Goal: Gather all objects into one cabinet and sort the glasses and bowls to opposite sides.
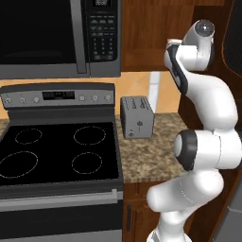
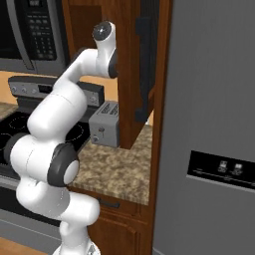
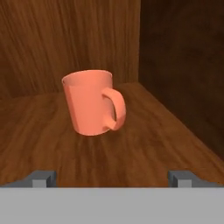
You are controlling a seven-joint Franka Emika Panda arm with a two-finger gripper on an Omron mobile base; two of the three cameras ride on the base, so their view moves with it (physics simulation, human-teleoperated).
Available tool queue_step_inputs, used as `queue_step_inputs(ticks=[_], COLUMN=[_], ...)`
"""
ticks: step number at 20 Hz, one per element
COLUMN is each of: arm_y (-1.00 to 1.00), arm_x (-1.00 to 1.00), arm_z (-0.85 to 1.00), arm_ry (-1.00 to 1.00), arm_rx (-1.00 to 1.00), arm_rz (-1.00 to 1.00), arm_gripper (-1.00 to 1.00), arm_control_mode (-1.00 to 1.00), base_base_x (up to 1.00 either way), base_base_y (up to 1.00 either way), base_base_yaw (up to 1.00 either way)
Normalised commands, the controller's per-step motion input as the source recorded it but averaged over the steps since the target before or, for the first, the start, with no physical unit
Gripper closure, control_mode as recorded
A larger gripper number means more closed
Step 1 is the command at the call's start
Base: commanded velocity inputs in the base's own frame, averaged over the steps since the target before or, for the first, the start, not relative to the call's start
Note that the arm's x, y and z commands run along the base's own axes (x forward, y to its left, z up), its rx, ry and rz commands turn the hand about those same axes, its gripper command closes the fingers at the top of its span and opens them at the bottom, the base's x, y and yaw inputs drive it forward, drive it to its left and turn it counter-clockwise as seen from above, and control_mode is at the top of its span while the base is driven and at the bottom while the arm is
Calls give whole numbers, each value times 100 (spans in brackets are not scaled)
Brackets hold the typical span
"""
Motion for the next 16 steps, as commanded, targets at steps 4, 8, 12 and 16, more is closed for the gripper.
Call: queue_step_inputs(ticks=[4,8,12,16], arm_y=[-12,-12,-7,-1], arm_x=[44,47,48,49], arm_z=[-14,0,0,-4], arm_ry=[0,0,0,0], arm_rx=[0,-1,0,0], arm_rz=[5,0,0,1], arm_gripper=[-100,-100,-100,-100], arm_control_mode=[-100,-100,-100,-100], base_base_x=[0,0,0,0], base_base_y=[0,0,0,0], base_base_yaw=[0,0,0,0])
